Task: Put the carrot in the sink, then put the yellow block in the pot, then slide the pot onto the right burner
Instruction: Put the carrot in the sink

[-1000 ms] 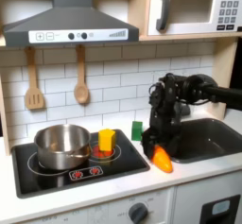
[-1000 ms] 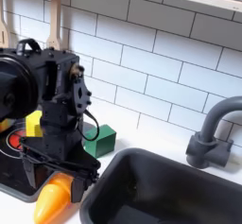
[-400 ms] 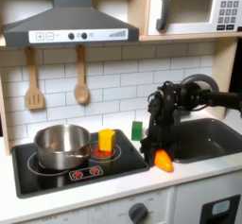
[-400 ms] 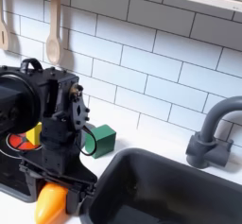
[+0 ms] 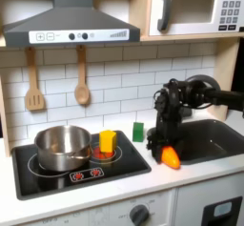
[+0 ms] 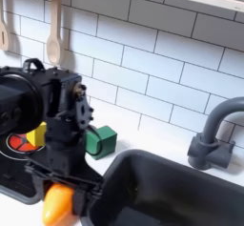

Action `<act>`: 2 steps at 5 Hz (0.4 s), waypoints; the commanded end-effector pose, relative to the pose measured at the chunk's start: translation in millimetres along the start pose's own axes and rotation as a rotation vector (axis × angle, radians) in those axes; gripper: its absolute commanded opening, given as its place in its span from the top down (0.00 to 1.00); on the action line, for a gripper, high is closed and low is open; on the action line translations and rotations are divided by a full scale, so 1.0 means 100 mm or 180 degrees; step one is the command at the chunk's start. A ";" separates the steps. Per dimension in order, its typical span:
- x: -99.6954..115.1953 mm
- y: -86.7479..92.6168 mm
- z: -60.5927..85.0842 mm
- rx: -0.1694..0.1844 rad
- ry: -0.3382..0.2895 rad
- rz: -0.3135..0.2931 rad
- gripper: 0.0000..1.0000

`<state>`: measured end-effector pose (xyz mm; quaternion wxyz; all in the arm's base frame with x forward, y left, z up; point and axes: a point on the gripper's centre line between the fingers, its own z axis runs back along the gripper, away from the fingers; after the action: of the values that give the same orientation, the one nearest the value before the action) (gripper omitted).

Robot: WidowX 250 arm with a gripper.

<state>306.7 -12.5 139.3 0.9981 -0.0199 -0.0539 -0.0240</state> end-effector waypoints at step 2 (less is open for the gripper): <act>0.04 -0.39 0.06 -0.0196 -0.0048 -0.0292 0.83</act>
<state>308.9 -49.4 151.1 0.9941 -0.0450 -0.0705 -0.0698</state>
